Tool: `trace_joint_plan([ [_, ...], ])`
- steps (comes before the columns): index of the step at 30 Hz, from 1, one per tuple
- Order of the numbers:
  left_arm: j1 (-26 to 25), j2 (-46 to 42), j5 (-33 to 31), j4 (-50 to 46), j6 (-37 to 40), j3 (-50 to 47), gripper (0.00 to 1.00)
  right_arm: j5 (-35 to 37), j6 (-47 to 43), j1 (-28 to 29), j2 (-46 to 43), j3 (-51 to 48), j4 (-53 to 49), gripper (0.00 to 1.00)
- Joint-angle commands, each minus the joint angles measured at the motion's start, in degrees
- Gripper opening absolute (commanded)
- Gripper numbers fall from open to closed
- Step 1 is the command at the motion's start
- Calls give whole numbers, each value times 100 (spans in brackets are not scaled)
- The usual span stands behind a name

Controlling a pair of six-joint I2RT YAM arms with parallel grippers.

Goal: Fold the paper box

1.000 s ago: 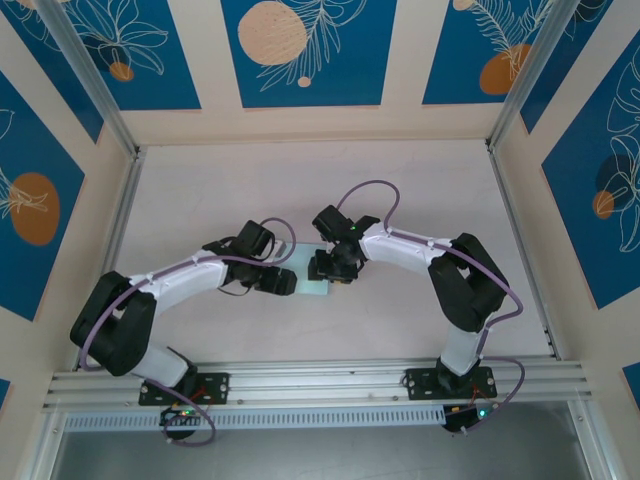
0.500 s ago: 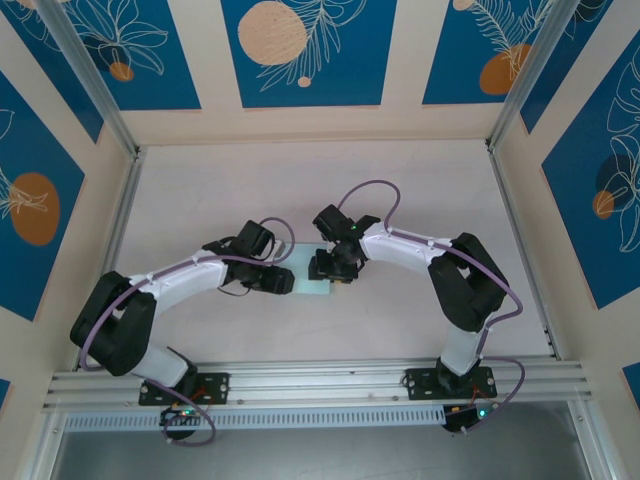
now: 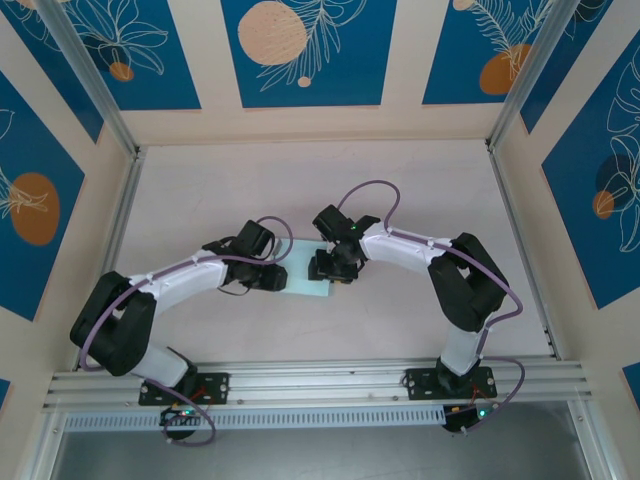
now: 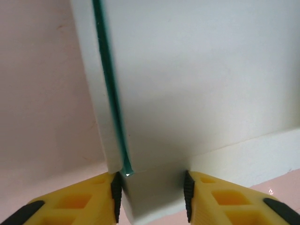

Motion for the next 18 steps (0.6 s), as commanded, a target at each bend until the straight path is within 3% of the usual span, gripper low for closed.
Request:
trace_joint_plan([
  [1,34,12,-88,41,-72,-55,37,-87,44,35,-31,6,-36,52],
  [4,38,-5,-48,121,-135,-41,40,-86,40,26,34,15,-16,52],
  [9,36,-222,-107,-12,-174,90,62,-35,-32,-34,23,49,-77,53],
  [18,150,-638,-442,-389,-47,531,71,136,-225,-79,-351,198,-310,59],
])
